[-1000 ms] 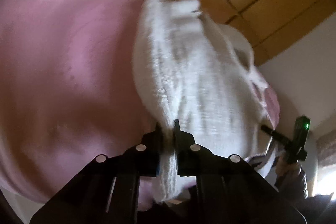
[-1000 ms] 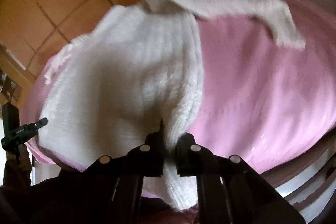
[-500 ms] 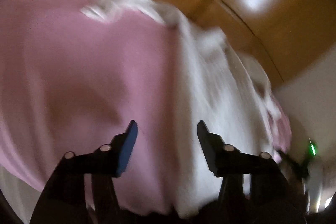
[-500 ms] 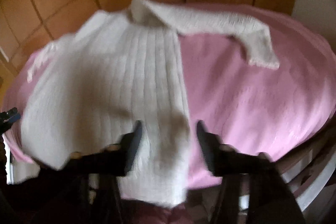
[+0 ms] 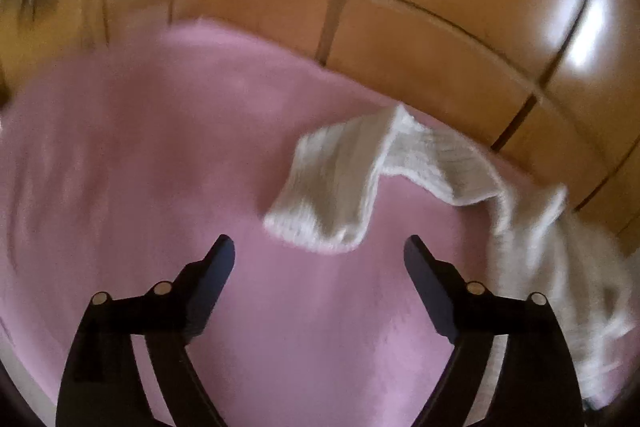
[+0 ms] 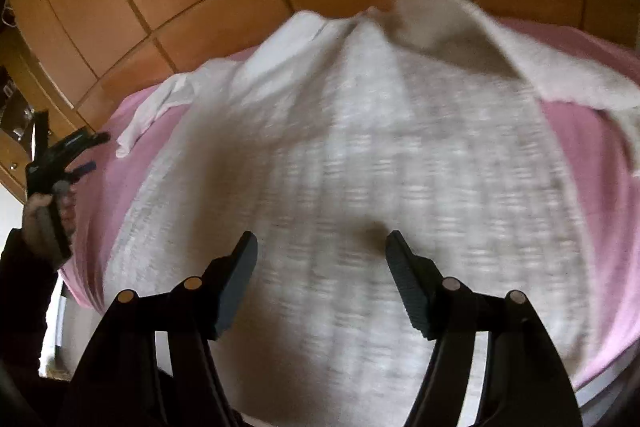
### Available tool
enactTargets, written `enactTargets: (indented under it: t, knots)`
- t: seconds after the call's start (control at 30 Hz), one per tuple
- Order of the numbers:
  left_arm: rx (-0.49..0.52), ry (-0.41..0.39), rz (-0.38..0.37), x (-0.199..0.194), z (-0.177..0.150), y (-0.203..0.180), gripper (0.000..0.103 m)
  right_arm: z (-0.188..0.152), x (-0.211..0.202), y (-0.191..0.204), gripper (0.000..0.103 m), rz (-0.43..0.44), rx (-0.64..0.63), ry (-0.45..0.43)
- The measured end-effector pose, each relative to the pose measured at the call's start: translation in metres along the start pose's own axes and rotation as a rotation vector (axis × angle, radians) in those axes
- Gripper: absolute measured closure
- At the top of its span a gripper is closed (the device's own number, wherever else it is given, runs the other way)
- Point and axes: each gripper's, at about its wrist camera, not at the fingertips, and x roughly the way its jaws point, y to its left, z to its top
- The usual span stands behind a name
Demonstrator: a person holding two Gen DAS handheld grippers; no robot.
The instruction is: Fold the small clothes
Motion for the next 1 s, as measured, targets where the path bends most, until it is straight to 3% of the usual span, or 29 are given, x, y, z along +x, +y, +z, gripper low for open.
enactTargets:
  t: [0.1,0.17,0.2,0.23,0.27,0.37,0.5,0.73,0.83,0.97,1.0]
  knots:
    - [0.138,-0.029,0.115,0.026,0.005,-0.025,0.017,0.006,0.015,0.008,0.036,0.012,-0.002,0.019]
    - [0.195,-0.029,0.167,0.045,0.008,-0.029,0.037,0.007,0.02,0.011,0.036,0.003,-0.01,0.023]
    - [0.203,0.001,0.164,0.053,0.01,-0.026,0.07,0.008,0.022,0.011,0.036,0.0,-0.012,0.025]
    - [0.185,0.04,0.142,0.061,0.014,-0.023,0.096,0.006,0.022,0.01,0.035,0.0,-0.012,0.026]
    - [0.132,0.061,0.103,0.063,0.02,-0.014,0.096,0.007,0.024,0.009,0.035,0.0,-0.009,0.026]
    - [0.063,0.022,0.058,0.04,0.044,0.014,0.097,0.006,0.026,0.005,0.035,0.006,0.007,0.029]
    - [-0.056,0.007,0.057,0.016,0.08,0.063,0.097,0.01,0.029,0.004,0.035,0.004,0.001,0.029]
    - [-0.203,0.031,0.261,0.001,0.119,0.161,0.098,0.013,0.036,0.004,0.031,-0.001,0.03,0.017]
    - [-0.171,0.062,0.378,0.012,0.114,0.172,0.098,0.015,0.037,0.005,0.031,-0.009,0.033,0.013]
    - [-0.239,0.132,0.347,0.025,0.095,0.177,0.097,0.013,0.036,0.007,0.031,-0.017,0.037,0.011]
    - [-0.245,0.135,0.347,0.023,0.089,0.176,0.088,0.013,0.035,0.007,0.031,-0.019,0.037,0.009]
